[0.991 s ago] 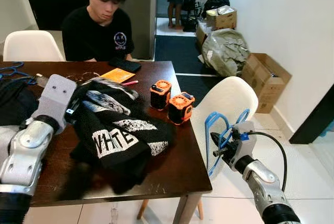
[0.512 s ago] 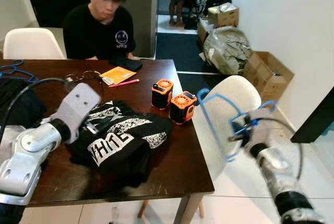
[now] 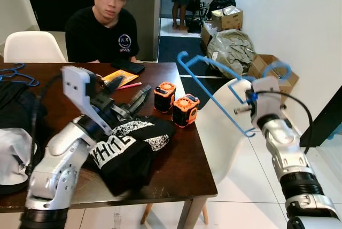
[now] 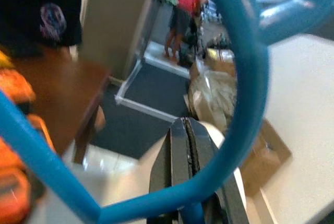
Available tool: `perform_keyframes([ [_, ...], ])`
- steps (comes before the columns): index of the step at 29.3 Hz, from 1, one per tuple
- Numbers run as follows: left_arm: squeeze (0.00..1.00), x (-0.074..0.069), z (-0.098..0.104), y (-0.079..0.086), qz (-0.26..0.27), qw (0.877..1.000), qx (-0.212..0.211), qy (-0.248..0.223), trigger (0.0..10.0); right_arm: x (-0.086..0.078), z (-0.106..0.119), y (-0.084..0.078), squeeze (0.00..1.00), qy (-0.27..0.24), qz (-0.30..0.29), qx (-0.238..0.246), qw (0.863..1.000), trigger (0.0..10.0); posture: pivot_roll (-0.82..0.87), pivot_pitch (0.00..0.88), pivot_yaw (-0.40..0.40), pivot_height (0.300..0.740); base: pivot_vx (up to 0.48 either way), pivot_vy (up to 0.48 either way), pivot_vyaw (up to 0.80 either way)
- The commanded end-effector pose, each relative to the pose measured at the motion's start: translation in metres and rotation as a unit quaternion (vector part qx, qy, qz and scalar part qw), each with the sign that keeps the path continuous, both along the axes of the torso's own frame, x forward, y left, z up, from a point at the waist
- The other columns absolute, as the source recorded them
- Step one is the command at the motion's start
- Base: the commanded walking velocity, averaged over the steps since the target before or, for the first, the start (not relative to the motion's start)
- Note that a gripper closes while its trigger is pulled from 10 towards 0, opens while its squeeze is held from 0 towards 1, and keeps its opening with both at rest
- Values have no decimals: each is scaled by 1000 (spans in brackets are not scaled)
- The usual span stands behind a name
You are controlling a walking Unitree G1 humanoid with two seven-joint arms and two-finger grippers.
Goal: Hang hanger
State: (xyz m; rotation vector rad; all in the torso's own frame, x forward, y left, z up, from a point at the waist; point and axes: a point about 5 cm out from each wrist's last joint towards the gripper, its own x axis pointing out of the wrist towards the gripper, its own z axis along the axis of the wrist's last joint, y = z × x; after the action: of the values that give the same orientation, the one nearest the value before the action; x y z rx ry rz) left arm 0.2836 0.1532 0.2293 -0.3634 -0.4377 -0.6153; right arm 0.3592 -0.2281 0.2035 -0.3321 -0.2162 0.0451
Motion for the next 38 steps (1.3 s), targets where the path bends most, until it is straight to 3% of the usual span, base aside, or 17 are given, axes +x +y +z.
perform_keyframes([
  [1, 0, -5, 0, 4, -38, 999, -33, -15, 10000, 0, 16, 5, 0, -25, 17, 21, 999, 10000, 28, 0, -51, 740, 0, 0, 0],
  [2, 0, -5, 0, 4, -38, 999, -33, -15, 10000, 0, 16, 5, 0, -25, 17, 21, 999, 10000, 28, 0, -51, 740, 0, 0, 0],
  [3, 0, -13, -1, 5, -90, 995, -38, -28, 10000, -1, 23, 10, 0, -38, 30, 35, 998, 10000, 25, 0, -51, 740, 0, 0, 0],
  [4, 0, -13, -1, 5, -90, 995, -38, -28, 10000, -1, 23, 10, 0, -38, 30, 35, 998, 10000, 25, 0, -51, 740, 0, 0, 0],
  [5, 0, -21, -2, 6, -135, 989, -38, -41, 10000, -1, 29, 15, 0, -47, 43, 51, 997, 10000, 25, 0, -54, 740, 0, 0, 0],
  [7, 0, -21, -2, 6, -135, 989, -38, -41, 10000, -1, 29, 15, 0, -47, 43, 51, 997, 10000, 25, 0, -54, 740, 0, 0, 0],
  [9, 0, -33, -3, 7, -203, 977, -47, -55, 10000, -1, 40, 25, 0, -59, 75, 67, 993, 10000, 20, 0, -63, 740, 0, 0, 0],
  [17, 0, -38, -4, 0, -236, 969, -35, -63, 10000, -3, 47, 38, 0, -57, 108, 47, 991, 10000, 17, 0, -66, 740, 0, 0, 0],
  [22, 0, -36, -4, -3, -232, 970, -22, -62, 10000, -4, 45, 41, 0, -48, 116, 39, 991, 10000, 14, 0, -66, 740, 0, 0, 0],
  [25, 0, -19, -5, -6, -155, 984, 72, -56, 10000, -8, 40, 45, 0, -11, 127, -2, 992, 10000, 9, 0, -64, 740, 0, 0, 0],
  [27, 0, -19, -5, -6, -155, 984, 72, -56, 10000, -8, 40, 45, 0, -11, 127, -2, 992, 10000, 9, 0, -64, 740, 0, 0, 0],
  [28, 0, -12, -3, -5, -115, 985, 112, -62, 10000, -9, 40, 46, 0, -3, 129, -10, 992, 10000, 9, 0, -64, 740, 0, 0, 0],
  [29, 0, -6, 0, -4, -80, 983, 152, -71, 10000, -10, 39, 47, 0, 3, 131, -15, 991, 10000, 8, 0, -64, 740, 0, 0, 0],
  [33, 0, 1, 9, -7, -33, 972, 210, -102, 10000, -10, 39, 50, 0, 9, 137, -15, 990, 10000, 6, 0, -61, 740, 0, 0, 0],
  [36, 0, 1, 15, -12, -27, 969, 212, -121, 10000, -11, 39, 51, 0, 10, 139, -14, 990, 10000, 5, 0, -60, 740, 0, 0, 0],
  [37, 0, -3, 23, -23, -47, 968, 201, -142, 10000, -11, 38, 52, 0, 13, 142, -14, 990, 10000, 5, 0, -60, 740, 0, 0, 0],
  [38, 0, -15, 34, -42, -108, 967, 166, -162, 10000, -12, 36, 52, 0, 18, 142, -14, 990, 10000, 5, 0, -60, 740, 0, 0, 0],
])
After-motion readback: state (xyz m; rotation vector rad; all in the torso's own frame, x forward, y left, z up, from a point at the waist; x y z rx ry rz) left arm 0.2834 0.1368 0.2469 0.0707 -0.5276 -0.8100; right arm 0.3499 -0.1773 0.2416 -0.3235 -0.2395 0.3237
